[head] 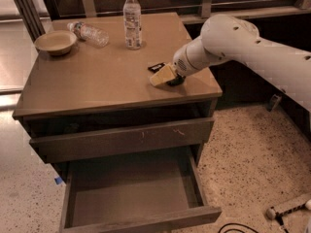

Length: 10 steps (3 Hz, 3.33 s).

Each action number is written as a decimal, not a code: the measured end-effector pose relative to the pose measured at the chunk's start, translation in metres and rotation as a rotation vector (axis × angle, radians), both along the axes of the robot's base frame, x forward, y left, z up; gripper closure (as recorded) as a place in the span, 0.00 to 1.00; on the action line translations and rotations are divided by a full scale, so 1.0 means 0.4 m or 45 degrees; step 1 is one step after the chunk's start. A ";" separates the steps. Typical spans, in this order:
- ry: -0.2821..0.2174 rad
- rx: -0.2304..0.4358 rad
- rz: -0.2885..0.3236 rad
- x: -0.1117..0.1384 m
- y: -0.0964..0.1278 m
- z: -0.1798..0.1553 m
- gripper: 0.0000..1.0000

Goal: Place rxbar chocolate into middle drawer

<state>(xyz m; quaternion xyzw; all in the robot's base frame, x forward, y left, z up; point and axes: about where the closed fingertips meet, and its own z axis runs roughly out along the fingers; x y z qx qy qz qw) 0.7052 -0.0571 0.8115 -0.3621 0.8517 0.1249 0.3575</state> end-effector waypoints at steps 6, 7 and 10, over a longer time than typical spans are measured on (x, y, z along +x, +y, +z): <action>0.022 0.054 0.538 -0.287 -0.060 0.247 1.00; 0.046 0.001 0.671 -0.336 -0.062 0.227 1.00; -0.015 -0.097 0.724 -0.436 -0.060 0.049 1.00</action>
Offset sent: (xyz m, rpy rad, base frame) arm -0.0256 0.0113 0.0695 0.0128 0.0462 0.0253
